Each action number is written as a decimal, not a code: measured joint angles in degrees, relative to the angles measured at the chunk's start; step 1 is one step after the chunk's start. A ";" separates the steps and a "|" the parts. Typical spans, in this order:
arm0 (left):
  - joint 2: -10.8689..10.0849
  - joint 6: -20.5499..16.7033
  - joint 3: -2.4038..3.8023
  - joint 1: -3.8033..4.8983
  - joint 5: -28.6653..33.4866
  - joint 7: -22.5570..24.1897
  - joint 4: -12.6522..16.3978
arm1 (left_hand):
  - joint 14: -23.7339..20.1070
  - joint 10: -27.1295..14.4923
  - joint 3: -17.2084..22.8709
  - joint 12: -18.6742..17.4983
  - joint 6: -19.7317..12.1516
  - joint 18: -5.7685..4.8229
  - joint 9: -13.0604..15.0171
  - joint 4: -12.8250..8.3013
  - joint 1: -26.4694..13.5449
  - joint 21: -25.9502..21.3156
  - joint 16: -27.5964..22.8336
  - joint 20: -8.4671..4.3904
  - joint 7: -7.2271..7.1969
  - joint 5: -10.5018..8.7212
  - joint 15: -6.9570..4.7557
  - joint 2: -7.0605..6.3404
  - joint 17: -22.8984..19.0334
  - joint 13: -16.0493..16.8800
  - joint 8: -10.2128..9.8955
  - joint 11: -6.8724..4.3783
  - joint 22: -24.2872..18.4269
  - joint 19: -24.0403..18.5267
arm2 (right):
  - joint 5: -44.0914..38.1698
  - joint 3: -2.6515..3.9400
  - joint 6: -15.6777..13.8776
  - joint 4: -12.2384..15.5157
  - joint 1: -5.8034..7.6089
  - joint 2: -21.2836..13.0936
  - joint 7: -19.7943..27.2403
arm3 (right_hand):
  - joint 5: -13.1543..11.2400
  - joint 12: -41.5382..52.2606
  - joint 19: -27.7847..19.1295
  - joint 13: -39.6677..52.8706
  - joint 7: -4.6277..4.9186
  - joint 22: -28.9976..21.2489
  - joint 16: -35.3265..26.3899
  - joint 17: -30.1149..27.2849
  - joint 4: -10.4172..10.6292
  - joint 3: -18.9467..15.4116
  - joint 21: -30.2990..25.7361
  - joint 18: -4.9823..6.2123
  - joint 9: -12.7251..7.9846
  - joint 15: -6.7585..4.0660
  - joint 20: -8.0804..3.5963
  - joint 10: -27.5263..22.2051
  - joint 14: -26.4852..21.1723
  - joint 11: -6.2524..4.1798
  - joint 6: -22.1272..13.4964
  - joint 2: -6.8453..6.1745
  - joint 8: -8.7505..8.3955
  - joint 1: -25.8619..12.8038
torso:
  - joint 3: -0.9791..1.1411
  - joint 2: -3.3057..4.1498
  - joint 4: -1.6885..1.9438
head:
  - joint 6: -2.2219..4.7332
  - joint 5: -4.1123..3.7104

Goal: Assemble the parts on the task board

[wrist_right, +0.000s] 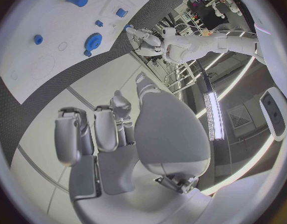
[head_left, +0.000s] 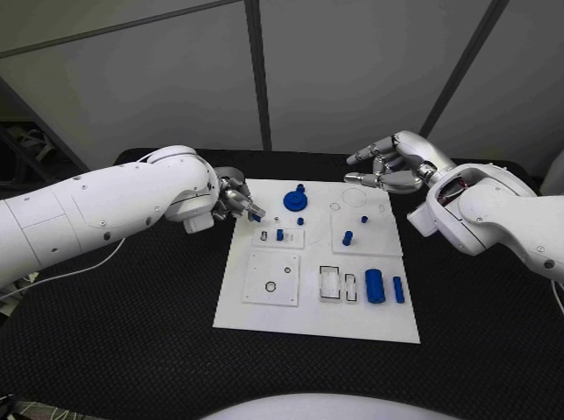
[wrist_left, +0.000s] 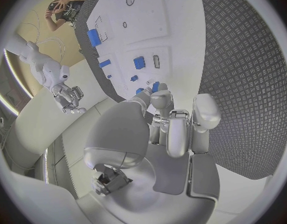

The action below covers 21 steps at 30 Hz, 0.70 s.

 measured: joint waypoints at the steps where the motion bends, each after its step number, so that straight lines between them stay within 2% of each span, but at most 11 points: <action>1: -0.25 -0.28 -0.01 -0.35 -0.09 -0.06 0.58 | 0.00 0.00 0.00 0.00 0.01 0.00 0.02 0.00 0.00 0.00 0.00 0.00 -0.01 0.00 0.00 0.00 0.00 0.00 0.00 0.00 0.00 0.00 | 0.00 0.00 0.02 -0.05 0.00 0.04 0.00 | 0.00 0.00 0.00 0.00 0.00 0.00 0.00 0.00 0.00 0.00 0.00 0.00 0.00 0.00 0.00 0.00 0.00 0.00 0.00 0.00 0.00 0.00 | 0.01 0.00 0.00 | 0.00 0.02; 9: -0.99 -1.41 -0.05 -2.00 -1.12 -0.24 2.87 | 0.00 0.01 0.34 0.00 0.08 0.00 0.24 0.13 -0.38 0.00 0.25 0.00 -0.08 -0.01 0.01 -0.38 0.00 0.06 0.00 0.01 0.05 0.00 | -0.03 -0.01 0.15 -0.26 0.00 0.19 -0.02 | 0.00 0.00 0.00 -0.01 0.00 0.04 0.00 0.00 0.00 0.00 0.00 0.00 0.00 0.00 0.00 0.00 0.00 0.00 0.00 0.00 0.00 0.00 | -0.01 0.05 -0.03 | 0.10 -0.10; 21: -1.26 -1.87 -0.06 -2.46 -2.41 -0.25 4.30 | 0.00 0.01 1.05 0.28 0.09 0.00 0.23 -0.44 -0.93 0.00 0.24 -0.11 -0.09 -0.06 0.01 -0.46 0.00 0.11 0.22 0.01 0.11 0.10 | -0.20 -0.01 0.36 -0.35 -0.01 0.45 -0.04 | 0.00 0.00 0.00 -0.01 0.00 0.03 0.00 0.00 0.00 0.00 0.00 0.00 0.00 0.00 0.00 0.00 0.00 0.00 0.00 0.00 0.00 0.01 | -0.01 0.10 -0.10 | -0.09 -0.48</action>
